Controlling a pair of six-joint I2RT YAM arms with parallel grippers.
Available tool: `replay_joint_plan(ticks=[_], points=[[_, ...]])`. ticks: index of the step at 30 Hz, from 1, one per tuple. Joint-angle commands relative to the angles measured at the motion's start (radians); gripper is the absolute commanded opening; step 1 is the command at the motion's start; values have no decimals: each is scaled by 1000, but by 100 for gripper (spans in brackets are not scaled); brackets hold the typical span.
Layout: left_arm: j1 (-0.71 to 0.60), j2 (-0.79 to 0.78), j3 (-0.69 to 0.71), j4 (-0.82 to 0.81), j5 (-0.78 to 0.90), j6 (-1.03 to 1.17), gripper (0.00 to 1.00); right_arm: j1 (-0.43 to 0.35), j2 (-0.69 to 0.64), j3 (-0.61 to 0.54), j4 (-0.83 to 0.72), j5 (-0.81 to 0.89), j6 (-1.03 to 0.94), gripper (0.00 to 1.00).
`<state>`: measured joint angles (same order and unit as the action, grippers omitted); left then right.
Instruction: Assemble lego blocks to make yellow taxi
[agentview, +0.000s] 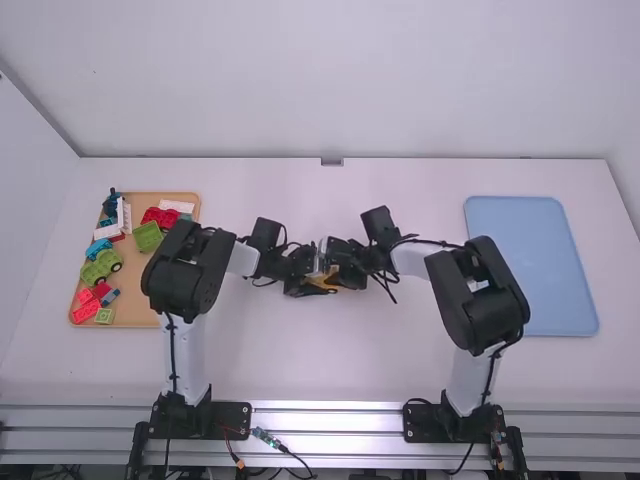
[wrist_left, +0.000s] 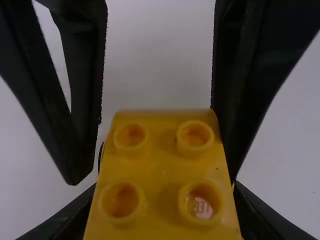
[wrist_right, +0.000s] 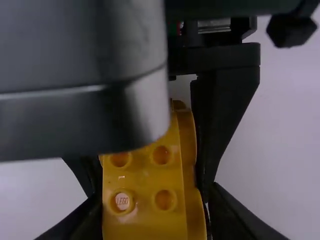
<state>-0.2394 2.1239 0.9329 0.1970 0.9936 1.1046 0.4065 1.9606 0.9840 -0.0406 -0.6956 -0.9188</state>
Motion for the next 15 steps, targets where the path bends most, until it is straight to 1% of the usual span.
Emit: replay_joint_plan(ticks=[1,8,10,15], points=[[-8,20,-20,-13,-44,31,2,-9,-37,-3,3,7,5,50],[-8,20,-20,-13,-44,31,2,-18,-60,-3,-23,5,5,51],[-9,20,-20,-14,-43,31,2,-23,-82,-3,-55,-18,2,54],[-8,20,-20,-25,-40,31,2,-48,-127,-3,-119,-14,-6,55]])
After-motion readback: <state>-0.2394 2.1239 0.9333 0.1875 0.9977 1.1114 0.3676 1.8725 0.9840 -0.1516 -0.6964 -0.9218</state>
